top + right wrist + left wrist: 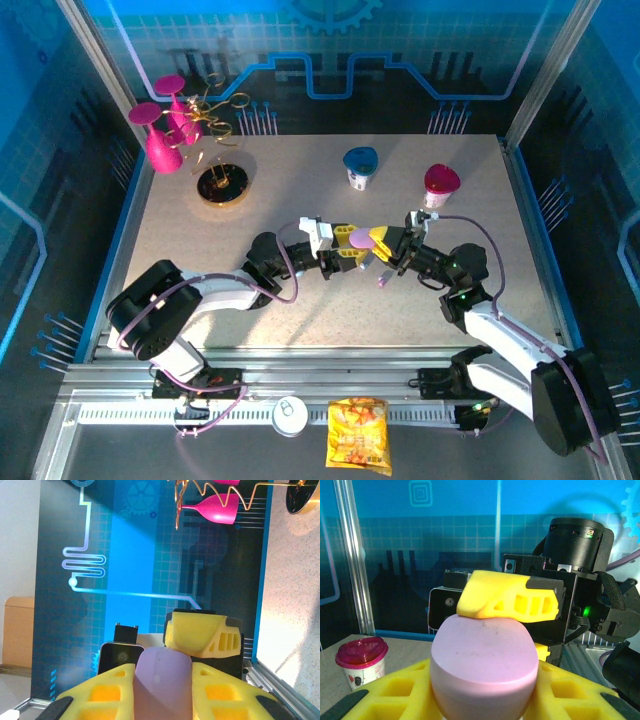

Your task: Insert the wireless bluetooth earbuds into the charging case

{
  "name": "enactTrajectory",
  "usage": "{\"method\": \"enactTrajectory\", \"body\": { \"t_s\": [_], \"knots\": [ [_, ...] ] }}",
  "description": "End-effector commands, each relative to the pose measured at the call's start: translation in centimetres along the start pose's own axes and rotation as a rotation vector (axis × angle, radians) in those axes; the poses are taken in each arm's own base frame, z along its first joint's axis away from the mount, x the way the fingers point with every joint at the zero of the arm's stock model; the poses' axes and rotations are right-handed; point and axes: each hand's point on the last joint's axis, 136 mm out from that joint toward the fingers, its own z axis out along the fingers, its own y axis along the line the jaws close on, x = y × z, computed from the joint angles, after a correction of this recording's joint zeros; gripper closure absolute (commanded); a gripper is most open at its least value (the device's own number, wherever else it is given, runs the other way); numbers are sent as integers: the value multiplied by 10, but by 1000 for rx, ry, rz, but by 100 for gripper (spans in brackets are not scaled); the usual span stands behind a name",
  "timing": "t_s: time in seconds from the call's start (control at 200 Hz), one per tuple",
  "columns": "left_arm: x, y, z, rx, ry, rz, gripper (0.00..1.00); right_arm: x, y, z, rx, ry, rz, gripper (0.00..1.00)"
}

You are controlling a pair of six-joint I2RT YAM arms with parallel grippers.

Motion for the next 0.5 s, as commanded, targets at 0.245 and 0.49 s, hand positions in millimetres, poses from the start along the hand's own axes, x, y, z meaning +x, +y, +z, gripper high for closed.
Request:
{"method": "enactTrajectory", "body": {
  "t_s": [0.245, 0.49],
  "knots": [
    [-12, -1, 4, 22, -29, 12, 75, 5, 10, -1, -5, 1, -107, 49],
    [-8, 8, -3, -13, 44, -86, 77, -4, -2, -14, 183, -61, -288, 12]
  ]
}}
